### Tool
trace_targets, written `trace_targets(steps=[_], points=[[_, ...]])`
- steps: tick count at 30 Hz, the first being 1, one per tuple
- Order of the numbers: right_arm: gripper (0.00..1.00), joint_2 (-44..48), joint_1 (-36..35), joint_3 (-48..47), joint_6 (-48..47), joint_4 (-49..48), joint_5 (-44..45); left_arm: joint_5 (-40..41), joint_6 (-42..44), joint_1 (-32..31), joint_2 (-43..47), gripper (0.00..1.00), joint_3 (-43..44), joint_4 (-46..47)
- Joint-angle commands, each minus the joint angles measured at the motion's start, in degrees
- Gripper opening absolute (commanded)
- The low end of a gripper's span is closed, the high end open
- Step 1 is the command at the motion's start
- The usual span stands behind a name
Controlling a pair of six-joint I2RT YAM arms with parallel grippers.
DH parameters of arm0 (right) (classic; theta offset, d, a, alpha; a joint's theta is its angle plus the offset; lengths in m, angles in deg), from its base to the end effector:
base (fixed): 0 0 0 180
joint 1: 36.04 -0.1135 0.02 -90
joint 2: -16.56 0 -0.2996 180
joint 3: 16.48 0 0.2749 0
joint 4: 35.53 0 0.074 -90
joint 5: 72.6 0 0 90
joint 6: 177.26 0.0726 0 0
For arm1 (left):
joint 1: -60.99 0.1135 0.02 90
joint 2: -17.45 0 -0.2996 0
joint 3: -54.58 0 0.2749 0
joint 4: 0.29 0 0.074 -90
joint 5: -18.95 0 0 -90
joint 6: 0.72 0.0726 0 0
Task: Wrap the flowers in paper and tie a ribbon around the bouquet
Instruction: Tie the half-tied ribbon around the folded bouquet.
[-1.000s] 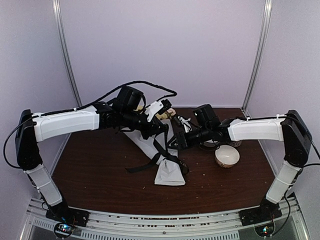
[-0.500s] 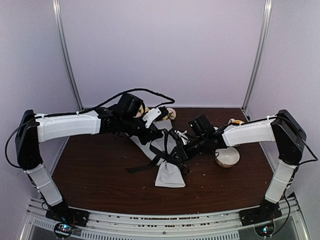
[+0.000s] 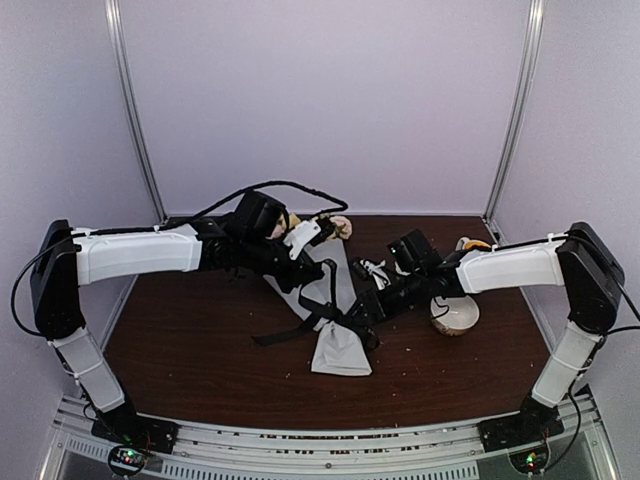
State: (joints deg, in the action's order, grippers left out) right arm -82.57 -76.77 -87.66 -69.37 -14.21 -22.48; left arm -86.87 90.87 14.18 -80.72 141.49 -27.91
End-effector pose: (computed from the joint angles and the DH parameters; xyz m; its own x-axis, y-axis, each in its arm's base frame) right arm 0.2690 0.2930 0.1822 -0.7977 -0.3758 -0.4717 -0.6018 0.4455 0.6628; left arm 0.2896 -0.3374 0.2661 -0.4059 0.4714 -0.7829 0.8583 0.4909 -0.1495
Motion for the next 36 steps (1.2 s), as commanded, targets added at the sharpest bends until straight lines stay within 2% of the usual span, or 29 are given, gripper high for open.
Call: trace_targets(steps=[1, 7, 9, 16, 25, 36], points=[[0.42, 3.1, 0.7, 1.9, 0.6, 0.1, 1.4, 0.1, -0.4, 0.4, 0.9, 0.0, -0.8, 2.8], [0.41, 2.1, 0.7, 4.7, 1.1, -0.5, -0.2, 0.5, -0.3, 0.4, 0.5, 0.0, -0.6, 2.4], [0.38, 2.0, 0.7, 4.9, 1.8, -1.5, -1.9, 0.4, -0.3, 0.4, 0.6, 0.0, -0.7, 2.3], [0.0, 2.0, 0.7, 4.7, 2.8, -2.5, -3.9, 1.5, -0.4, 0.5, 0.7, 0.0, -1.1, 1.9], [0.0, 7.2, 0.7, 7.3, 2.7, 1.4, -3.0, 9.2, -4.8, 5.8, -0.2, 0.0, -5.4, 0.8], [0.0, 13.1, -0.9, 16.9, 4.9, 5.0, -1.9, 10.5, -5.9, 7.9, -0.8, 0.0, -10.6, 2.5]])
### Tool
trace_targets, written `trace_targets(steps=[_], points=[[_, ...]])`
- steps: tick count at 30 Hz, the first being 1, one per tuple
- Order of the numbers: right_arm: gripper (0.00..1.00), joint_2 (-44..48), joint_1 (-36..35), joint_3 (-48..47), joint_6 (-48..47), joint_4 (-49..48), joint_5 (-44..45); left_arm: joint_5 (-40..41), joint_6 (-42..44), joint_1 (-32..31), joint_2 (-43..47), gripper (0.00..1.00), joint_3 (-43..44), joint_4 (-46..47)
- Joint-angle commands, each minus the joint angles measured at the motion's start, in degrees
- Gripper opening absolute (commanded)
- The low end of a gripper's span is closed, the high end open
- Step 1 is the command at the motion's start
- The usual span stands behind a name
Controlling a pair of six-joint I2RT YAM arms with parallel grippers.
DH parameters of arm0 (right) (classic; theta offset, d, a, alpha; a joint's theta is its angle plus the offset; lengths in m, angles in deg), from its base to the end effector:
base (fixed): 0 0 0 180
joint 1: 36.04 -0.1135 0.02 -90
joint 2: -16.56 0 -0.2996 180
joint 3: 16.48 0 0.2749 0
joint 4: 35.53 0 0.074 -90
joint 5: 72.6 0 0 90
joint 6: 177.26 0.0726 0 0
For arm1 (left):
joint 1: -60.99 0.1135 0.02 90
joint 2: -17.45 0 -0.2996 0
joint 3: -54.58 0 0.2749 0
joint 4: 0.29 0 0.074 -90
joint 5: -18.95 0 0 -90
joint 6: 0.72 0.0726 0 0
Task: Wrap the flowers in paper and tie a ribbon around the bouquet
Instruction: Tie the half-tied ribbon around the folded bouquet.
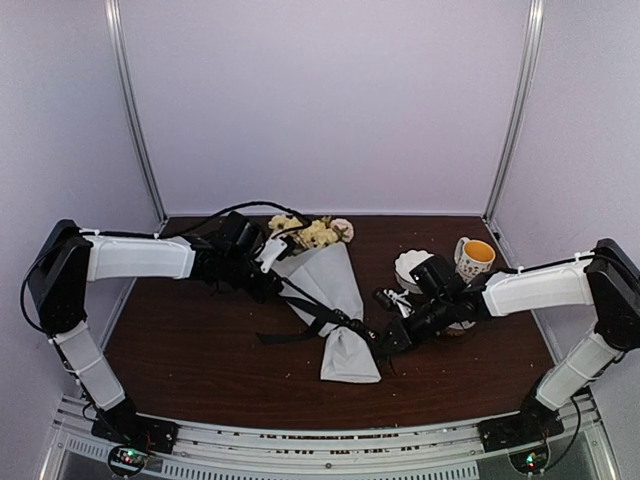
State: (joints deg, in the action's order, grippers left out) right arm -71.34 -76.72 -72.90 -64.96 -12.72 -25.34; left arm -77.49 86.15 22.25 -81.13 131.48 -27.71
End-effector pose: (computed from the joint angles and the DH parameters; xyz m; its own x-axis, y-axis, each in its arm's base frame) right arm 0.2089 0.2445 0.1660 -0.8654 -0.3763 -0.3309 -0.4872 0.4773 0.7313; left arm 0.3193 -0.2666 0.1977 -0.6258 0.4325 -0.6491 0.6459 0.7539 -0.1204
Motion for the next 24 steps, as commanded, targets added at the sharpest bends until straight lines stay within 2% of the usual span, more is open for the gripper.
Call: trace_targets(steps=[1, 6, 10, 14, 18, 20, 24], points=[[0.0, 2.5, -1.0, 2.7, 0.3, 4.5, 1.0, 1.4, -1.5, 0.0, -0.4, 0.0, -0.7, 2.3], [0.0, 5.2, -1.1, 4.6, -1.0, 9.2, 1.2, 1.8, -1.5, 0.8, -0.3, 0.0, -1.3, 2.2], [0.02, 5.2, -1.1, 4.6, -0.8, 8.6, 1.9, -0.1, -1.2, 0.9, 0.0, 0.0, -2.0, 3.4], [0.19, 4.2, -0.9, 2.4, -1.4, 8.0, 1.0, -4.3, -1.0, 0.9, 0.0, 0.0, -2.8, 5.0], [0.45, 5.2, 1.2, -0.9, -4.1, 10.9, 2.5, -6.2, -0.9, 0.8, 0.4, 0.0, -3.8, 5.8], [0.52, 5.6, 3.1, -2.2, -3.9, 9.8, 4.6, -6.8, -0.9, 0.7, 0.7, 0.0, -4.6, 6.5], [0.55, 2.8, 4.8, -3.4, -0.3, 2.6, 8.9, -6.7, -1.3, 0.6, 0.9, 0.0, -4.8, 6.6]])
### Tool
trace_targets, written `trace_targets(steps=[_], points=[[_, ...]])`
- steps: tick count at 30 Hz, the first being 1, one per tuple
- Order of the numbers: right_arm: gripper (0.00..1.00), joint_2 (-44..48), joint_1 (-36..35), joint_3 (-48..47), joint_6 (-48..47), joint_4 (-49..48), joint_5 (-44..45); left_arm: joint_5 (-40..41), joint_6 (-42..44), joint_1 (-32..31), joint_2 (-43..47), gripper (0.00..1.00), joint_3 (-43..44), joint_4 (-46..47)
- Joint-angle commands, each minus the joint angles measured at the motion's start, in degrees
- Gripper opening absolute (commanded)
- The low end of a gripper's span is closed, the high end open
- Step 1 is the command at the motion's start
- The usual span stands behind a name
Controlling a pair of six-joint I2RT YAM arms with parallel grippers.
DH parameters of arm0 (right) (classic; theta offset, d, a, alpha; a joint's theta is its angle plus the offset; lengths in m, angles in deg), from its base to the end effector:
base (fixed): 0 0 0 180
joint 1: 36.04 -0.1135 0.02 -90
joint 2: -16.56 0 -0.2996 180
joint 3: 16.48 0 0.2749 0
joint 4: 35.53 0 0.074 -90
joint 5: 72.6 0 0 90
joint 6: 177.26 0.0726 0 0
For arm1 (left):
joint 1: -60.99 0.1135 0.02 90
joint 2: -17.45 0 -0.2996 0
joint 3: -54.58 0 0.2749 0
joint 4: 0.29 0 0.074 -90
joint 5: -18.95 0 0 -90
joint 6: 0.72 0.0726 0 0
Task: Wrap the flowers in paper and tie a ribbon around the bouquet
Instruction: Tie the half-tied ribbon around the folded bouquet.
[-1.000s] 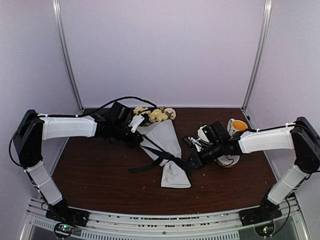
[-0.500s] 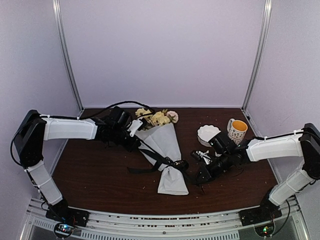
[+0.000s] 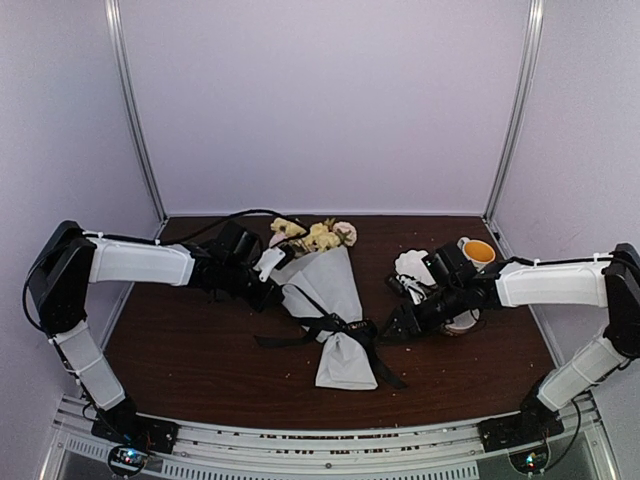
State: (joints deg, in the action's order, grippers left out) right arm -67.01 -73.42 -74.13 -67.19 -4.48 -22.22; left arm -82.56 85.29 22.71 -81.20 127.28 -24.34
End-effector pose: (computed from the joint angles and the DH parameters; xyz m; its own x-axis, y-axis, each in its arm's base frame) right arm 0.2139 0.2217 0.1821 -0.8810 -0.3404 -0.3285 -0.4701 0.5514 0.6892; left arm 0.3094 -0.2626 0.1782 -0.6491 0.4254 -0.6306 0.6642 0.7211 -0.1972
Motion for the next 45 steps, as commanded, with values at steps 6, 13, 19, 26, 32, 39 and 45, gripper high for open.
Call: trace_targets(steps=[6, 13, 19, 26, 32, 39, 45], points=[[0.53, -10.6, 1.4, -5.6, 3.1, -9.3, 5.3, -1.3, -0.6, 0.1, 1.2, 0.0, -1.0, 2.9], [0.53, -10.9, 1.3, -6.5, 1.6, -8.4, 7.4, -0.6, -0.1, 0.1, 1.6, 0.0, 0.2, 2.7], [0.52, -8.8, 1.3, -7.5, 0.1, -8.0, 8.5, -0.4, 1.4, -0.6, 3.5, 0.0, 4.2, 1.0], [0.51, -10.5, -0.3, -13.3, 0.0, -11.3, 3.9, -10.1, 8.7, -5.8, 5.2, 0.0, 11.2, 0.4], [0.5, -11.1, -0.2, -13.7, 2.6, -12.8, 4.9, -6.4, 8.6, -6.3, 0.3, 0.0, 16.4, -2.0], [0.5, -9.3, 0.9, -11.5, 1.1, -9.0, 8.9, -3.1, 4.9, -4.1, 4.4, 0.09, 7.4, -1.9], [0.52, -7.3, 2.5, -11.6, -0.6, -5.6, 12.5, 1.0, 1.6, -2.9, 8.7, 0.74, -2.4, -5.1]])
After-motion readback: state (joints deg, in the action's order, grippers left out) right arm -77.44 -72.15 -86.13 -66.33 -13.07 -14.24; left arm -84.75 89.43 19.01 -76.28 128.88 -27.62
